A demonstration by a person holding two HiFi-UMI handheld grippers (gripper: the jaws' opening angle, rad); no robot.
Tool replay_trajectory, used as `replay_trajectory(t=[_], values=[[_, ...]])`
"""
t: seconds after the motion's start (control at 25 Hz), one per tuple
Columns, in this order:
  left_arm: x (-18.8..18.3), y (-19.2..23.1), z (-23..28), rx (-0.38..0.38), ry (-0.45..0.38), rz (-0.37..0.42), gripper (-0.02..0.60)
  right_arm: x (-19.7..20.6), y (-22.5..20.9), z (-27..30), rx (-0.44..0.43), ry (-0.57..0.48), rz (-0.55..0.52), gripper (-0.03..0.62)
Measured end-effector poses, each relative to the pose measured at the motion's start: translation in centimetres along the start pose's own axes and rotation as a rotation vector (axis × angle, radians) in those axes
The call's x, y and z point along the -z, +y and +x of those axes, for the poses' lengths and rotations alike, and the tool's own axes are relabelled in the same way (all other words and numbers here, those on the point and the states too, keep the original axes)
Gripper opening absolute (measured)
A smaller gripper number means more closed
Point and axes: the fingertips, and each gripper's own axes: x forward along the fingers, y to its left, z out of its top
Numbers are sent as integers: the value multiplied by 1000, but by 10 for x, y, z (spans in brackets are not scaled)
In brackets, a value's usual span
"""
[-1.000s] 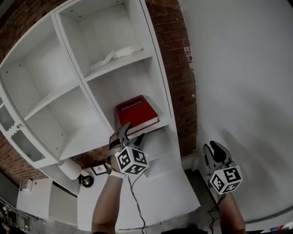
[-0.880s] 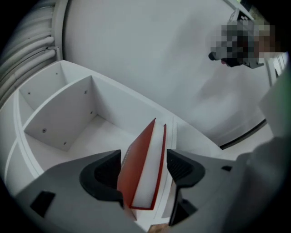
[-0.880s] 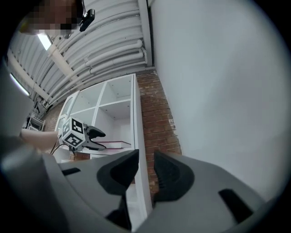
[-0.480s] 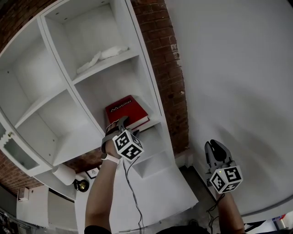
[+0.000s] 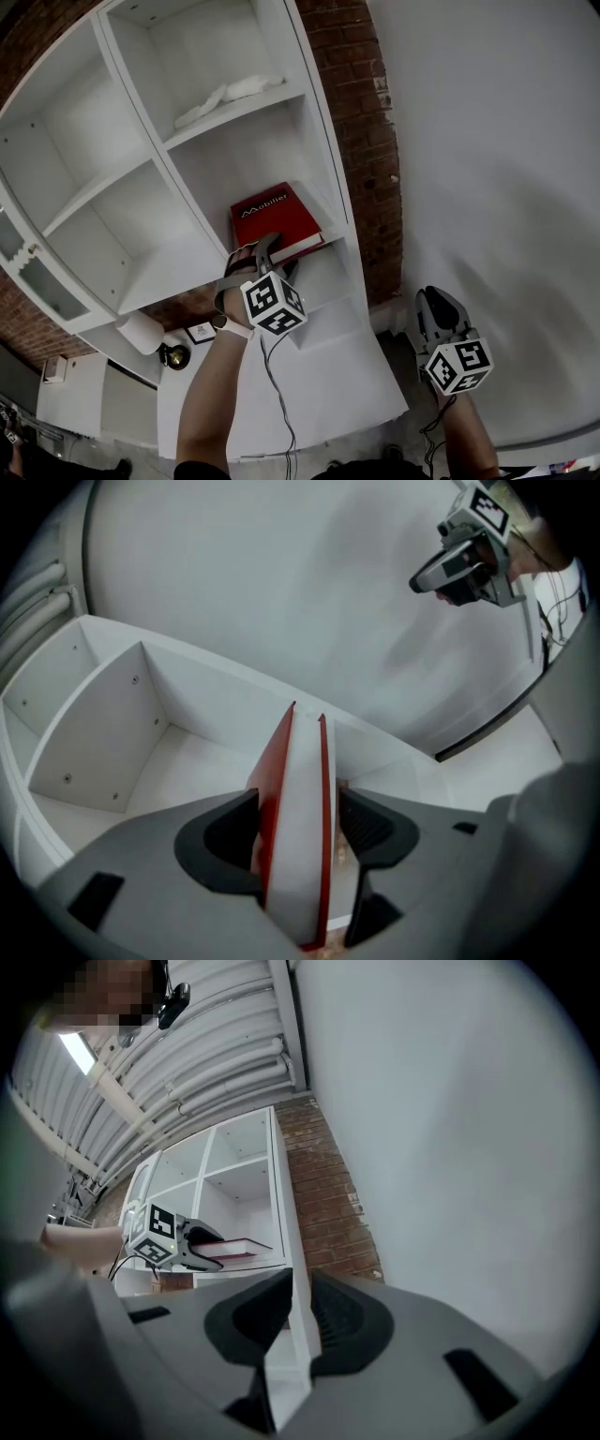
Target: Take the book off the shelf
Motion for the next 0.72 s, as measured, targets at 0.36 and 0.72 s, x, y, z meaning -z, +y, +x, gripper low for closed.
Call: replay_trajectory(t=[0.36,0.72], values=[[-7,-12,-54,-126,-76,107,200,27,39,36,-178,57,41,49],[-6,-32,-112,-239,-125,275,169,47,83,68,-335,103,121,33]])
